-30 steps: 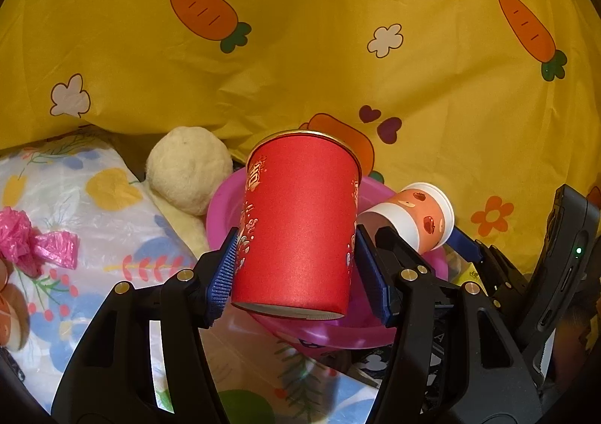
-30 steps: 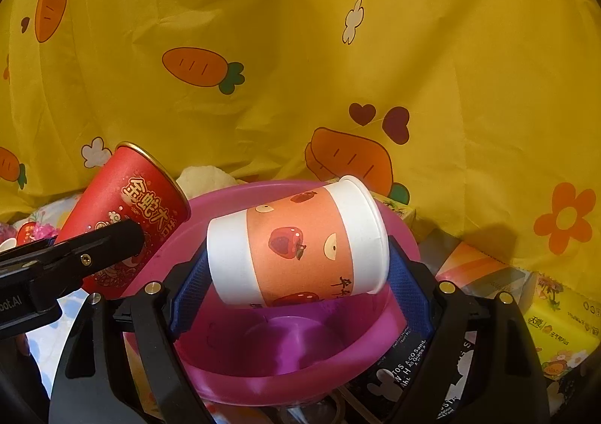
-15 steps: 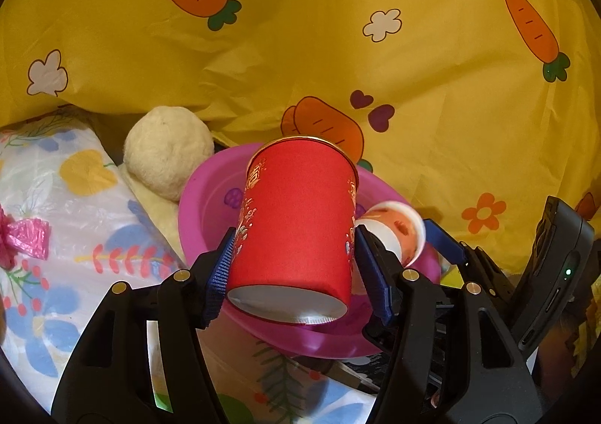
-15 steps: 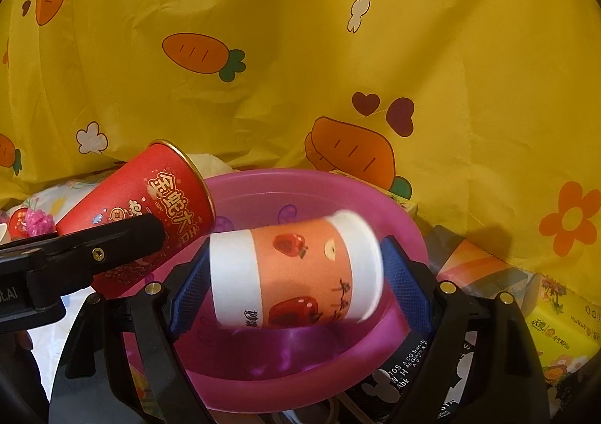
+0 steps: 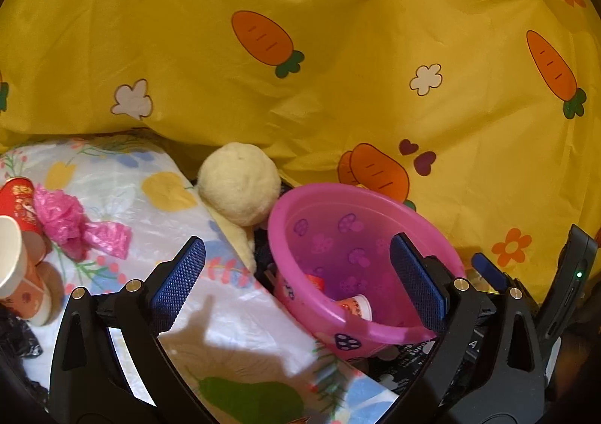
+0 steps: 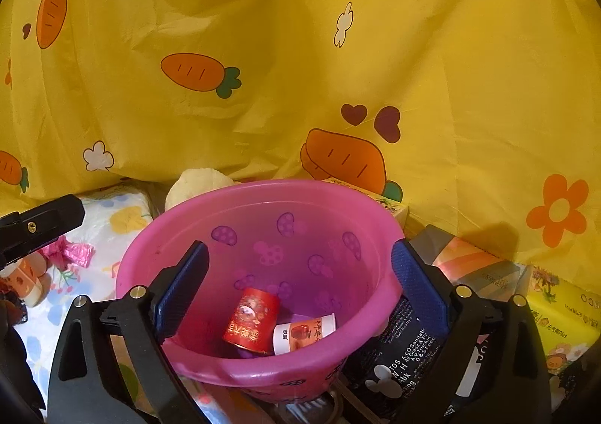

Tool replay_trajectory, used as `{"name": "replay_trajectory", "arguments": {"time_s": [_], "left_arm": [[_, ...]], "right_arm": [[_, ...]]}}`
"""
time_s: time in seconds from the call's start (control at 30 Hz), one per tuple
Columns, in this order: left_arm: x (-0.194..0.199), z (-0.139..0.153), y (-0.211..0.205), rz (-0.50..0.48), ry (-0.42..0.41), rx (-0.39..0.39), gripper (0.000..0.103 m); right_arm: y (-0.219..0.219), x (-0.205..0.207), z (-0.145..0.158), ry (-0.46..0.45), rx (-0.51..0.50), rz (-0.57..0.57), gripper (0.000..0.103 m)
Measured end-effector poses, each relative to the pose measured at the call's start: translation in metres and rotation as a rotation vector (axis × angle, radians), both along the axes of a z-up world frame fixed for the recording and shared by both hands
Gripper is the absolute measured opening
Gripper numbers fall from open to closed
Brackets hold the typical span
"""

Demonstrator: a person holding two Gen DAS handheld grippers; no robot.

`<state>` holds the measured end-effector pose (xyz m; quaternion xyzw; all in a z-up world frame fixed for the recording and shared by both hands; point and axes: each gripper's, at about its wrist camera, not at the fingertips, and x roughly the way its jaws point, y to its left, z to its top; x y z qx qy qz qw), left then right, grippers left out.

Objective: Collect trash
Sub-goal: 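Carry both cups over the pink bucket and open both tools to drop them, then grasp the green foam net with the left tool while the right tool grasps the blue net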

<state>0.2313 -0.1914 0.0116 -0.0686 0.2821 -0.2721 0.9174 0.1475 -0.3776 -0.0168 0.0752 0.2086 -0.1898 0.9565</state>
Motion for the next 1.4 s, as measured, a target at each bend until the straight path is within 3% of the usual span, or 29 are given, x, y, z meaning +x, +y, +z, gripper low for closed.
{"name": "replay_trajectory", "arguments": {"time_s": [0.6, 0.9, 1.1, 1.2, 1.27, 1.4], "left_arm": [[-0.084, 0.006, 0.087, 0.212, -0.100, 0.122, 0.097], [-0.139, -0.004, 0.161, 0.410, -0.143, 0.234, 0.097], [-0.163, -0.020, 0.218, 0.514, -0.124, 0.306, 0.097], [-0.169, -0.025, 0.245, 0.541, -0.095, 0.290, 0.097], [-0.171, -0.026, 0.262, 0.535, -0.067, 0.231, 0.097], [-0.164, -0.029, 0.273, 0.530, -0.020, 0.241, 0.097]], "right_arm": [[0.056, -0.058, 0.018, -0.072, -0.045, 0.008, 0.097], [0.102, -0.081, 0.015, -0.083, 0.005, 0.108, 0.097], [0.149, -0.084, 0.011, -0.068, 0.003, 0.226, 0.097], [0.172, -0.083, 0.009, -0.060, -0.003, 0.283, 0.097], [0.186, -0.081, 0.007, -0.051, -0.002, 0.321, 0.097], [0.210, -0.080, 0.004, -0.037, -0.014, 0.382, 0.097]]}}
